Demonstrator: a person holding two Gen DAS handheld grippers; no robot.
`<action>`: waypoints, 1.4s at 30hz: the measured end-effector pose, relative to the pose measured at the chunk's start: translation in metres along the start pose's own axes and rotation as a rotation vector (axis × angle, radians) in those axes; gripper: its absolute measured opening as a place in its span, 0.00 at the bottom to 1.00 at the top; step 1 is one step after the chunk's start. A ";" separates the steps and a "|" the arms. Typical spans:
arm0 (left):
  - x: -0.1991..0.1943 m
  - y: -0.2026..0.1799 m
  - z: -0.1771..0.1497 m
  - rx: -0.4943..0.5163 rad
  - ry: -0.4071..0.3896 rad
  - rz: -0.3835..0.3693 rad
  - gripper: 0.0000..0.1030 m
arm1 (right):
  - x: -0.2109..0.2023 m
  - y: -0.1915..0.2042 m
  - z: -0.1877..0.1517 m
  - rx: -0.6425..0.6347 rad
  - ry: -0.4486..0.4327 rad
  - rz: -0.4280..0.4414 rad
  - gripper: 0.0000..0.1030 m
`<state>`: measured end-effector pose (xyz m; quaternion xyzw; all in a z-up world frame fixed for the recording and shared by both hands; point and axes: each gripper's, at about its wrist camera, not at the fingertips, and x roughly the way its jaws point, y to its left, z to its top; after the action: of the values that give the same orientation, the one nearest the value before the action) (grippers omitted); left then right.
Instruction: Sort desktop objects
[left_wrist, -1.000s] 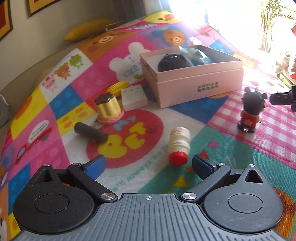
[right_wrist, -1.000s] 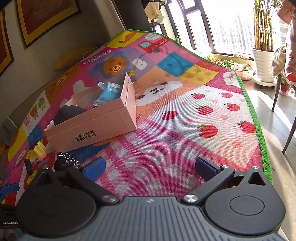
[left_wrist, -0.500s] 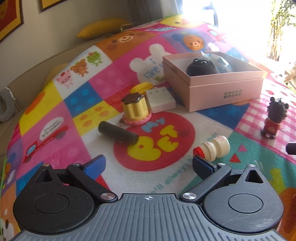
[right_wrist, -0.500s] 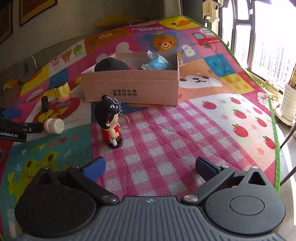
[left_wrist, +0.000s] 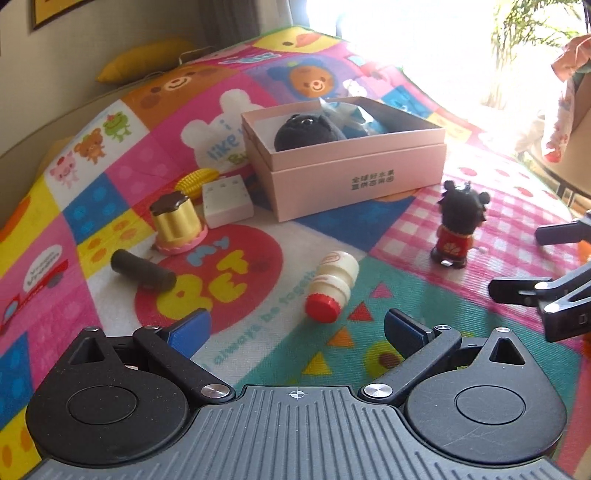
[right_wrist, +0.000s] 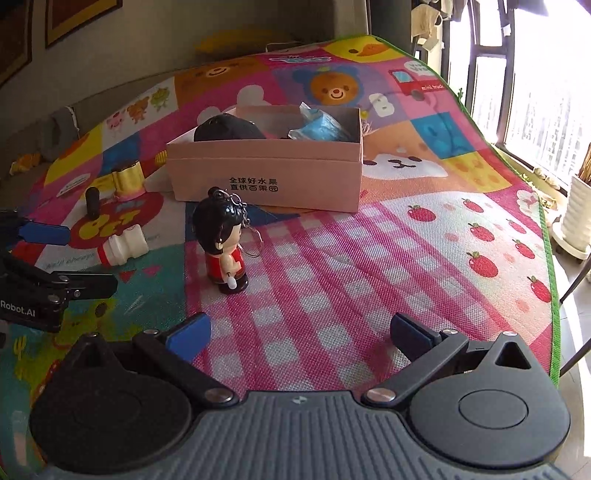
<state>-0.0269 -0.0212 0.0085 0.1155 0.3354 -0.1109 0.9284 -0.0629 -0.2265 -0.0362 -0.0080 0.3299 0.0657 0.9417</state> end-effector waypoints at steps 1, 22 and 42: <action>0.003 0.004 0.000 -0.010 0.009 0.027 0.99 | 0.000 0.000 0.001 -0.002 0.001 -0.001 1.00; -0.001 0.015 0.009 -0.020 -0.065 -0.067 0.99 | 0.002 0.000 0.000 -0.009 -0.006 -0.001 1.00; -0.005 0.004 0.009 -0.036 -0.082 -0.101 0.48 | 0.003 0.025 0.017 -0.145 -0.038 0.014 0.64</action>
<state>-0.0240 -0.0193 0.0186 0.0770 0.3044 -0.1559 0.9365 -0.0534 -0.2002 -0.0245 -0.0727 0.3065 0.0959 0.9442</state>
